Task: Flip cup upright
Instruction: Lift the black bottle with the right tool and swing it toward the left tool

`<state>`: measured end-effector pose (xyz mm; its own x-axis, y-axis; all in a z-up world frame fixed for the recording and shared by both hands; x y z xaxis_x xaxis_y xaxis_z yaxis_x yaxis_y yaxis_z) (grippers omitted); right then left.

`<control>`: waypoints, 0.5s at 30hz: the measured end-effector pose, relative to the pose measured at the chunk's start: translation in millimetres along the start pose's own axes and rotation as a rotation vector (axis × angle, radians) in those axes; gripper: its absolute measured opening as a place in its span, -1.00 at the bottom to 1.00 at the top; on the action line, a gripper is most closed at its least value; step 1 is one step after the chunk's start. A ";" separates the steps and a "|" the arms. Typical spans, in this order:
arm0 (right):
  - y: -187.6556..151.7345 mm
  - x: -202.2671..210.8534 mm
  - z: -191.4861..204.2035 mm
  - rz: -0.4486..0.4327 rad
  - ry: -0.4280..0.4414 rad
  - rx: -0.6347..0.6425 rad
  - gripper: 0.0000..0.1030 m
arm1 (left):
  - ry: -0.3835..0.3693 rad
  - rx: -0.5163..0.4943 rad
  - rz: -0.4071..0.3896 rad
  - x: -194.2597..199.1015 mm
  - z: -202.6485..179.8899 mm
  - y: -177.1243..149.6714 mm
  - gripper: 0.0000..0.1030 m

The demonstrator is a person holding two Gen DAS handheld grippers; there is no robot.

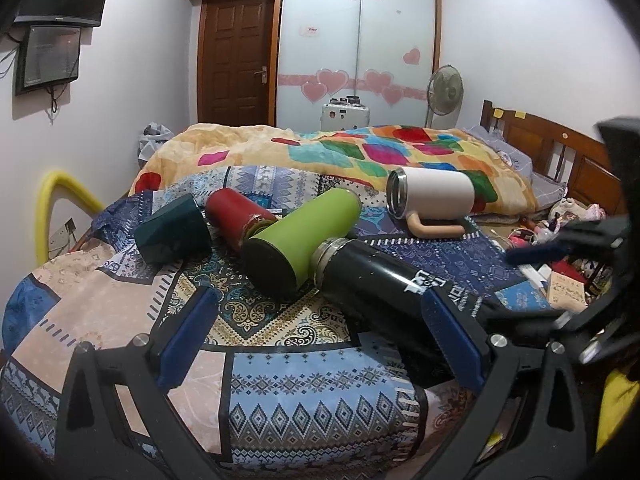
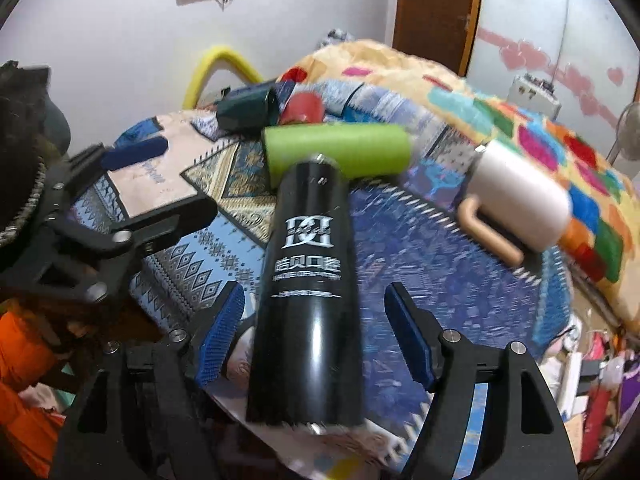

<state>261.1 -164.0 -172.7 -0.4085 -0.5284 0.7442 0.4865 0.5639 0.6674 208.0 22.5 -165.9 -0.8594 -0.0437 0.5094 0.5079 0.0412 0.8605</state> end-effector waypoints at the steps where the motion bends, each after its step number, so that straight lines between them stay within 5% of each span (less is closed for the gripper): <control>1: 0.7 5.9 -5.3 -0.015 -0.013 -0.001 0.36 | 0.002 -0.002 0.006 -2.7 0.0 -0.9 1.00; 4: 3.6 15.6 -27.1 -0.054 -0.089 -0.017 0.60 | 0.004 -0.012 0.040 -13.8 -1.0 -6.4 1.00; 10: -10.2 -9.2 -68.4 0.008 -0.200 -0.030 0.62 | -0.026 -0.024 0.120 -36.3 -9.7 -18.3 1.00; 15: -21.9 -21.5 -84.2 0.029 -0.098 -0.119 0.62 | -0.056 -0.047 0.158 -44.1 -19.1 -21.1 1.00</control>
Point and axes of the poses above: each gripper's, at about its wrist camera, not at the fingertips, and x roughly against the way its jaws point, z to its left, y to its top, the point moved 6 cm from there along -x, roughly the way its jaws point, and after that the axes turned 5 degrees about y, right-handed, at the moved point
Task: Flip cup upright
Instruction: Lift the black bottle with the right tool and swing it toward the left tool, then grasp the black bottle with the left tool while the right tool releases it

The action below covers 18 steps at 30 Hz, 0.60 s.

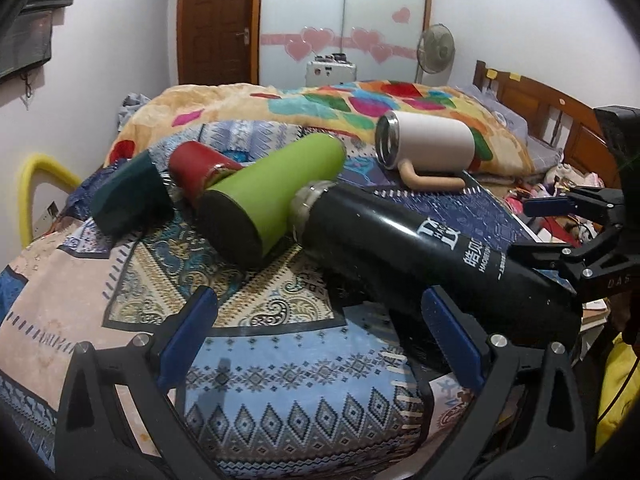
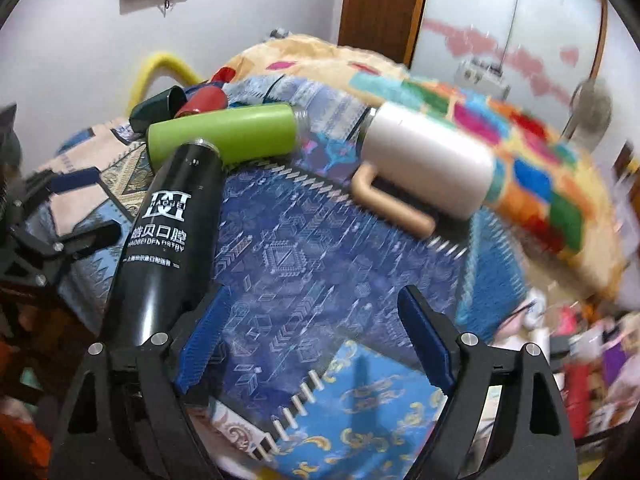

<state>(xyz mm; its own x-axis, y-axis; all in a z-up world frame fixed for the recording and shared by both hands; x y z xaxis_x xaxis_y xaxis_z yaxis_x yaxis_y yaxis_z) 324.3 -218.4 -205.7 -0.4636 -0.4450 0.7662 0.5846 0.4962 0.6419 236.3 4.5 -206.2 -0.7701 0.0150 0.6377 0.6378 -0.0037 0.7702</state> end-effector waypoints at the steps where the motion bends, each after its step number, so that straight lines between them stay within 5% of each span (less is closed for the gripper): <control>1: -1.6 -0.1 -0.1 -0.001 0.021 -0.004 0.62 | 0.000 -0.004 0.004 -0.2 -1.1 0.5 1.00; 9: -11.6 4.1 18.0 -0.019 0.098 0.012 0.62 | 0.006 -0.039 0.033 -2.7 4.9 6.1 1.00; 18: -13.9 2.3 51.5 -0.078 0.084 0.044 0.62 | 0.056 -0.088 0.040 2.6 19.0 15.7 1.00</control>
Point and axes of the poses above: each gripper's, at about its wrist camera, not at the fingertips, and x roughly against the way its jaws point, z to its left, y to its top, the point moved 6 cm from there along -x, roughly the way its jaws point, and after that the axes turned 5 degrees about y, right-handed, at the moved point
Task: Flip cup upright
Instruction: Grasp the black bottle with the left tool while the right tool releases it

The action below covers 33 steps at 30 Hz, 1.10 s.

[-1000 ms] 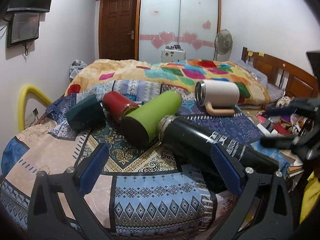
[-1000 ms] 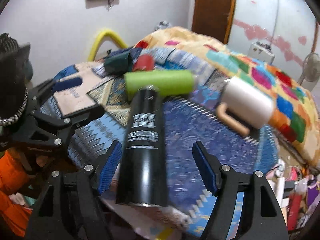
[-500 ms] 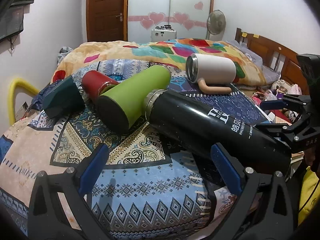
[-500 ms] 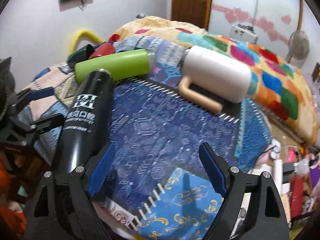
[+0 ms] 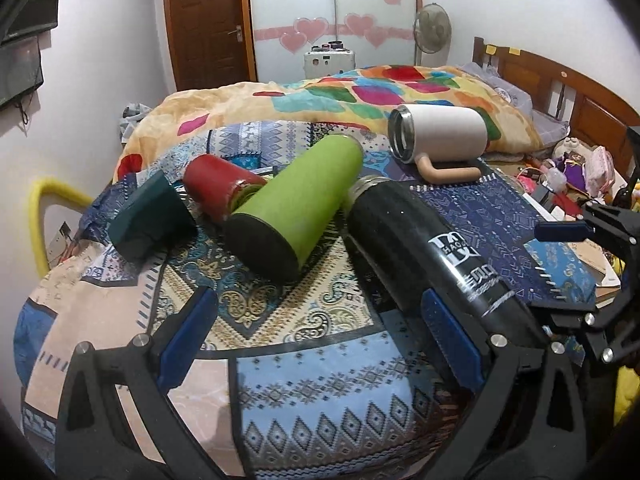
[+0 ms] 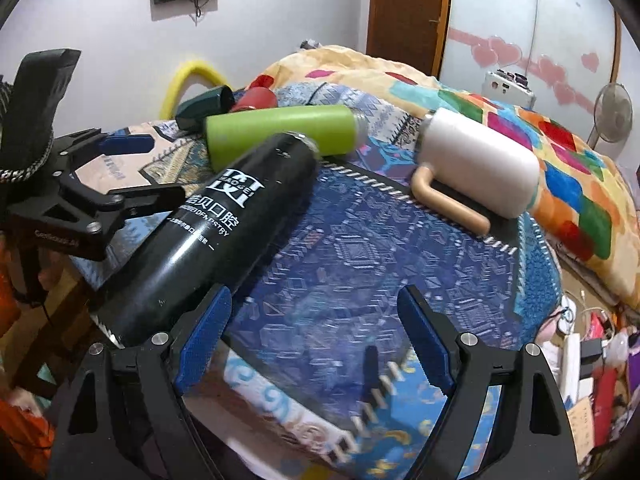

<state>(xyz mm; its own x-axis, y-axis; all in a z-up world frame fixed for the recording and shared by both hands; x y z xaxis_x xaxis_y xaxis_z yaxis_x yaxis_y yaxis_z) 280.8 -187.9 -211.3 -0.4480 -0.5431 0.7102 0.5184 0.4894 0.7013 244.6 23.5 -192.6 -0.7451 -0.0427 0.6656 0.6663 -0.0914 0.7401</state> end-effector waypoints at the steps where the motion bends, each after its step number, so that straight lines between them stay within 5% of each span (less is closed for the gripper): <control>1: 0.8 0.6 1.4 -0.011 0.005 -0.008 0.62 | -0.001 0.004 0.006 -0.1 2.1 0.3 1.00; 15: 20.6 33.2 -4.6 -0.173 -0.088 -0.072 0.62 | -0.110 0.027 0.071 8.8 -24.3 19.0 1.00; 20: 25.7 49.4 -17.6 -0.236 -0.120 -0.104 0.64 | -0.132 0.002 0.171 -13.5 -44.9 22.7 0.72; 33: 21.2 45.7 -41.0 -0.286 -0.118 -0.156 0.65 | -0.149 -0.046 0.387 -61.3 -66.2 19.1 0.57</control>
Point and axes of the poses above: each gripper's, at about its wrist camera, not at the fingertips, and x roughly against the way its jaws point, z to its left, y to its top, the point moved 6 cm from there along -x, roughly the way its jaws point, and after that the axes turned 5 degrees about y, right-handed, at the moved point
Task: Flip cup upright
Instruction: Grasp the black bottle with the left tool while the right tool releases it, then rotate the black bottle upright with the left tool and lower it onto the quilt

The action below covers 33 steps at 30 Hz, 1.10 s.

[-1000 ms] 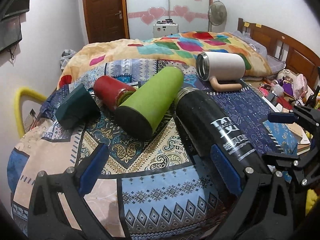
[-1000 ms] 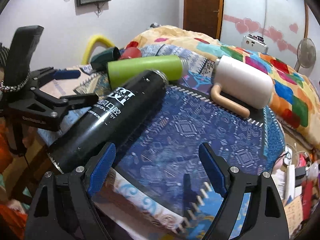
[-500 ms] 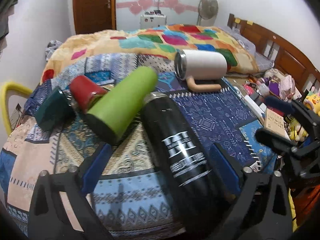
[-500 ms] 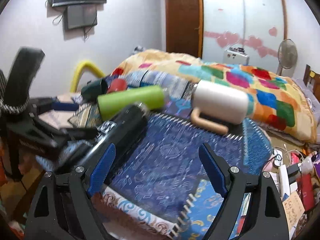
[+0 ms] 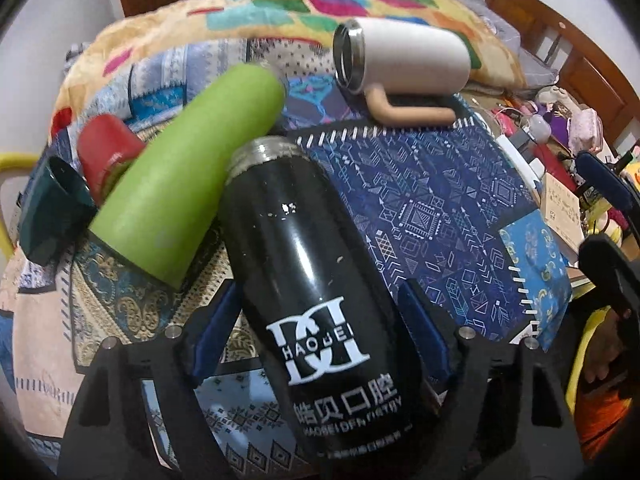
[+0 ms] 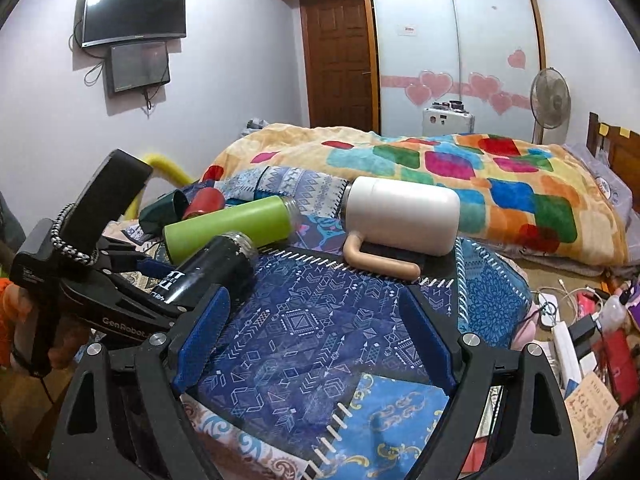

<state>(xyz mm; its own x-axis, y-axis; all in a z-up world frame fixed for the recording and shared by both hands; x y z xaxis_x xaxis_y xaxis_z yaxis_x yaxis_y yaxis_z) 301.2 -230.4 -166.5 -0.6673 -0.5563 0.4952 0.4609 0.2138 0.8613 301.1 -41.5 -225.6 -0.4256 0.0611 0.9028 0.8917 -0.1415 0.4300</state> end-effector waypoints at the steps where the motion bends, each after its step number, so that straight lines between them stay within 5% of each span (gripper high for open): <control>1: -0.1 -0.6 -0.3 -0.003 0.006 -0.003 0.65 | -0.005 0.006 0.015 -2.4 0.4 0.3 0.56; 15: -2.4 5.8 10.0 -0.017 0.026 0.037 0.74 | -0.049 0.049 0.003 9.0 5.8 3.7 0.26; 33: 17.2 29.6 21.5 -0.095 0.025 0.069 0.93 | -0.087 0.060 -0.312 126.6 13.4 16.2 0.24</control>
<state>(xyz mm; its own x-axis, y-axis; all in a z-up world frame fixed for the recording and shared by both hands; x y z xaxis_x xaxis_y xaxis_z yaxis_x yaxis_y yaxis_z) 276.8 -226.0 -134.6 -0.6907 -0.5964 0.4090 0.3545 0.2136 0.9103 263.8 -22.8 -104.3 -0.6671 0.1774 0.7235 0.7290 -0.0445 0.6831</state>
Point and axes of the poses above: each gripper's, at about its wrist camera, not at the fingertips, and x roughly against the way its jaws point, z to its left, y to its top, the point moved 6 cm from there along -x, roughly the way its jaws point, and after that the axes turned 5 degrees about y, right-handed, at the moved point
